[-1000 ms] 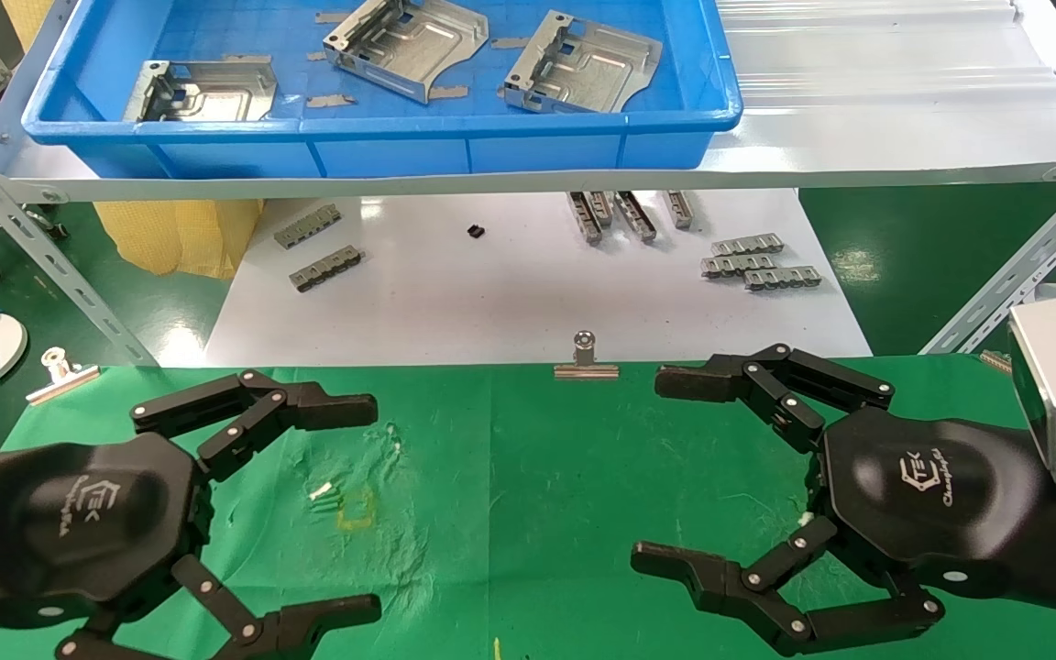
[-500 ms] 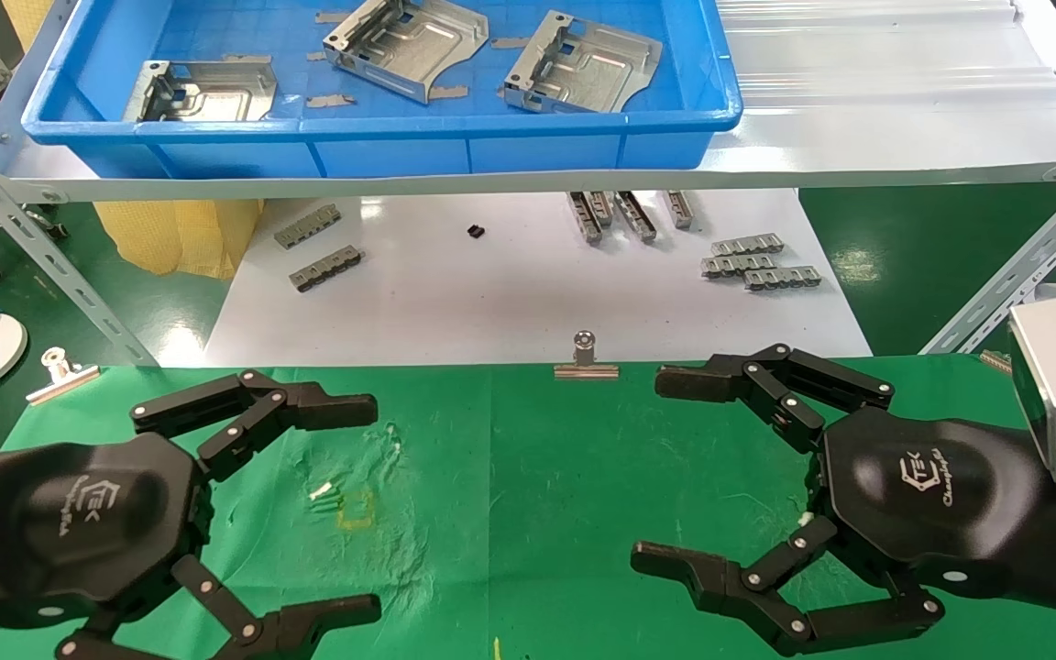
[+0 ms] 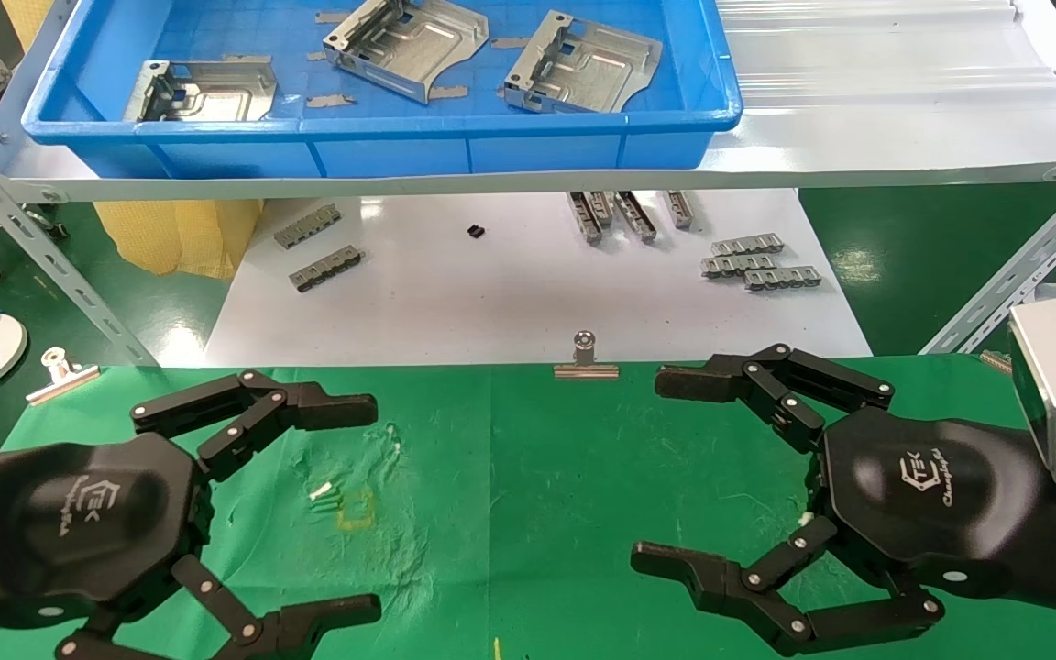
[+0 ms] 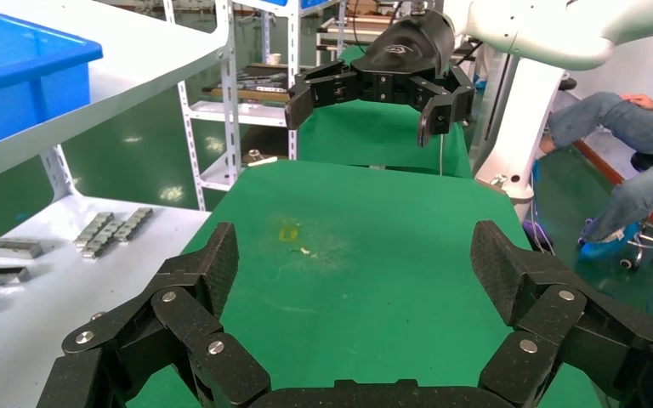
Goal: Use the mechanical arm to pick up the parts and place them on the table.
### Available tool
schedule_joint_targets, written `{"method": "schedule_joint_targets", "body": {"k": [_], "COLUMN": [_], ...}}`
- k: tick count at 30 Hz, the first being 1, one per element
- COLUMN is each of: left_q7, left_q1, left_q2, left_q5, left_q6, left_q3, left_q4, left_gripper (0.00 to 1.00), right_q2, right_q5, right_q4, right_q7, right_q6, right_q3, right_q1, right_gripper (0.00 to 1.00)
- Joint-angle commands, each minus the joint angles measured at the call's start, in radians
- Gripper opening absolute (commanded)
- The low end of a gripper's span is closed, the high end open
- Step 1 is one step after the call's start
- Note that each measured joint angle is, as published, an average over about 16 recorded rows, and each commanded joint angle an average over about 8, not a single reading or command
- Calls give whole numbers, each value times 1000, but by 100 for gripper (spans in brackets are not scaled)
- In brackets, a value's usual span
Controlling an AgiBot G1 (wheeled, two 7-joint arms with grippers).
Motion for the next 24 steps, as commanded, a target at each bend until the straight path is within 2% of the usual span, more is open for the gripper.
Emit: {"method": "schedule_joint_targets", "body": {"k": [1,8,16,24], "left_q7": [0,0,0,0], "left_q1": [0,0,0,0], "left_q2": [0,0,0,0], "left_q5": [0,0,0,0], "left_q6": [0,0,0,0], "left_q3": [0,0,0,0], "left_q4": [0,0,0,0], "left_gripper": [100,100,100,100], "right_q2": [0,0,0,0], "right_q5": [0,0,0,0], "right_q4": [0,0,0,0], "right_q7": [0,0,0,0], "right_q6": [0,0,0,0], "right_q3": [0,0,0,0], "right_q1": [0,0,0,0], "right_gripper": [100,100,0,0]}}
